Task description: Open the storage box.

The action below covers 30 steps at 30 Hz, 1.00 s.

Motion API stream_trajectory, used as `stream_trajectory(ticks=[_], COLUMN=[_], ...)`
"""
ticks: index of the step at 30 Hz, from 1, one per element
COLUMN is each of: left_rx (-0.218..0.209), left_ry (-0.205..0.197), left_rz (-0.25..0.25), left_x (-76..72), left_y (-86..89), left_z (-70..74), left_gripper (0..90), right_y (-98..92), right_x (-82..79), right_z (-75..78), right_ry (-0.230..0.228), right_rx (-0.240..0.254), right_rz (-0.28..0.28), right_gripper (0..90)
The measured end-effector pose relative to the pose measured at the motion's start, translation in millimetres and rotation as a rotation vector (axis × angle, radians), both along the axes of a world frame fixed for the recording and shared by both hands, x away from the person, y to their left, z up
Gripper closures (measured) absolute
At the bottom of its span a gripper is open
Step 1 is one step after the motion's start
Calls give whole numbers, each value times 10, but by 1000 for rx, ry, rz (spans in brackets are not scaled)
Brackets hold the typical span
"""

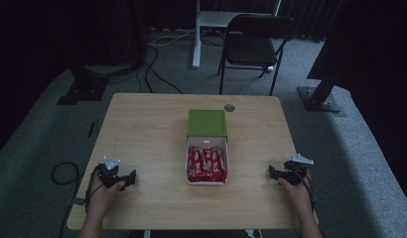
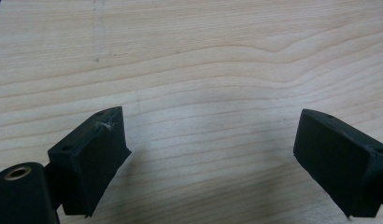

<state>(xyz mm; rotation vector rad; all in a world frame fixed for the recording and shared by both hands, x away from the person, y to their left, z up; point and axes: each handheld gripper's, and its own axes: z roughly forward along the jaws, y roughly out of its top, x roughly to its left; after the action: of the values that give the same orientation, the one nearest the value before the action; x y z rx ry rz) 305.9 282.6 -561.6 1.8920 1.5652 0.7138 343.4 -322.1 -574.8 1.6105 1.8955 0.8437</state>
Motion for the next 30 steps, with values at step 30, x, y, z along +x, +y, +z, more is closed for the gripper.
stream_trajectory(ticks=[30], left_rx=[-27], left_ry=[9], left_rz=[123], left_x=[22], left_y=[-38], left_z=[-53], left_gripper=[94], right_y=[-1], right_x=[-4], right_z=[1], right_ry=[0], right_rx=[4], right_rz=[7], right_gripper=[105])
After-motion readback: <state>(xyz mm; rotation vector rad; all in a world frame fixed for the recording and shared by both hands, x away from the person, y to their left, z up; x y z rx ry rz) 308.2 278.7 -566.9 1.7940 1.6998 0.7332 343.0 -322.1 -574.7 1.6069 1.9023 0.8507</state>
